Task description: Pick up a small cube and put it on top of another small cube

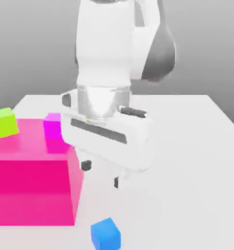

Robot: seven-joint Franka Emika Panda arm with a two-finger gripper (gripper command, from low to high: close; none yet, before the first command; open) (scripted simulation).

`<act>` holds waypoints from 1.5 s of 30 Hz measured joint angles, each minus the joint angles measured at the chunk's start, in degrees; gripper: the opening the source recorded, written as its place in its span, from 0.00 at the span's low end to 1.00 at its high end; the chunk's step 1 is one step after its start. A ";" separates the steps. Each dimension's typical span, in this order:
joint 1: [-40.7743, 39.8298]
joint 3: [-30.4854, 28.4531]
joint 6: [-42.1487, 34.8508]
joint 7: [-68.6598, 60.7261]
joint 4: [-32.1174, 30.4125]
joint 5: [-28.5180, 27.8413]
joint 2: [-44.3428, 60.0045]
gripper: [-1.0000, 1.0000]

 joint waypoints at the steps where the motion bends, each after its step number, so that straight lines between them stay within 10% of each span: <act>1: -0.09 0.00 0.79 2.21 -0.33 -0.29 2.09 0.50; 9: 2.57 -3.35 10.82 11.53 -0.15 -1.88 18.68 0.50; 10: 2.82 -3.67 12.10 11.79 0.15 -2.17 20.28 0.00; 18: 2.62 -3.42 11.24 11.68 -0.09 -1.98 19.10 0.00; 32: -4.75 -2.00 -9.37 -4.30 0.76 9.88 -6.92 0.00; 45: -10.81 -8.19 -32.22 -12.82 -5.87 6.62 -33.83 0.00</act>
